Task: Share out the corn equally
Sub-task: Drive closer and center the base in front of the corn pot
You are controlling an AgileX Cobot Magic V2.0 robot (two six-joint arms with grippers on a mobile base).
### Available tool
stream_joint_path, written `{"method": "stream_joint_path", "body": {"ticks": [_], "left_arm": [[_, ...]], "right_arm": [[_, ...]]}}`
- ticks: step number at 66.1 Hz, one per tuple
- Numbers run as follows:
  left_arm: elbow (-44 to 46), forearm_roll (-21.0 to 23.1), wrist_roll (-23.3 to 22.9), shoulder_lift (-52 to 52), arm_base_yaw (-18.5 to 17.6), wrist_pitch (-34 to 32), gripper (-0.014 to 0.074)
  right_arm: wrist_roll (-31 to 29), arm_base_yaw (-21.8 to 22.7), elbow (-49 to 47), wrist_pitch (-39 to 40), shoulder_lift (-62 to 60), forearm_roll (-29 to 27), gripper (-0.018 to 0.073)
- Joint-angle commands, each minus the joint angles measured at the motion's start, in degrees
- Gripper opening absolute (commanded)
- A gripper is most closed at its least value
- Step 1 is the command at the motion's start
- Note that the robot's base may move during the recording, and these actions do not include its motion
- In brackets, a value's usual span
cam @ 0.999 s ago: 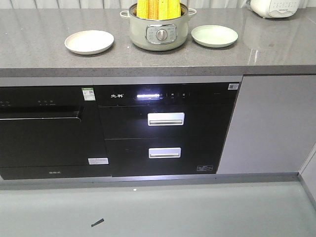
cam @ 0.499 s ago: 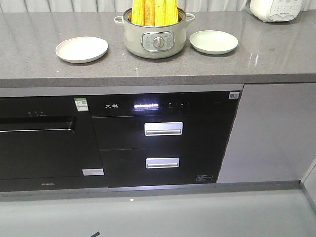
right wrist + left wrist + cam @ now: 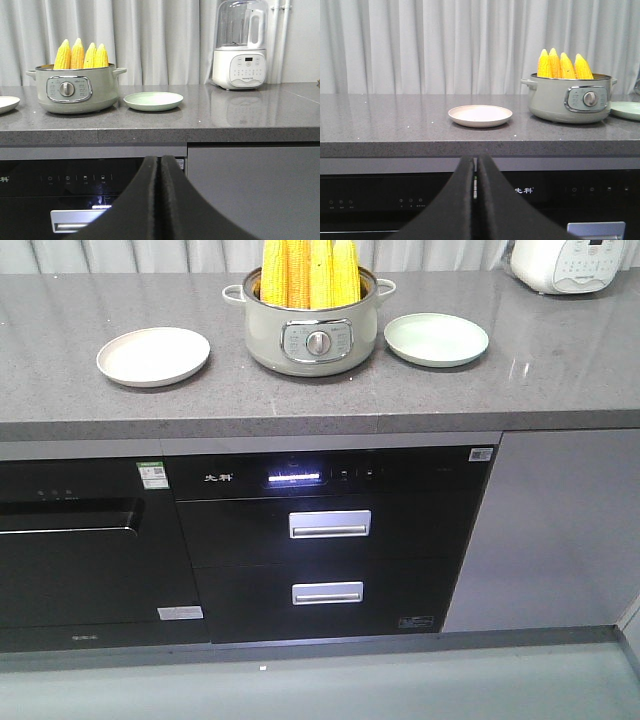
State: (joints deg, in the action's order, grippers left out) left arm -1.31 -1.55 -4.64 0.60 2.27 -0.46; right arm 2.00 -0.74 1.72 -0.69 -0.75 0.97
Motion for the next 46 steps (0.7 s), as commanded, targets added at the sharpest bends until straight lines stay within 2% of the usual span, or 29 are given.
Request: {"method": "stream_joint_path", "body": {"ticks": [1,46], "left_arm": [[-0.8,0.5,-0.5,0.9,-0.2,-4.4,-0.0007],[-0.8,0.5,-0.5,0.9,-0.2,-4.4,-0.0007]], "right_arm": [[-0.4,-0.1,0.6,4.6,0.0,0.0,-0.0002],[-0.4,-0.1,0.6,4.6,0.0,0.0,-0.0002]]}}
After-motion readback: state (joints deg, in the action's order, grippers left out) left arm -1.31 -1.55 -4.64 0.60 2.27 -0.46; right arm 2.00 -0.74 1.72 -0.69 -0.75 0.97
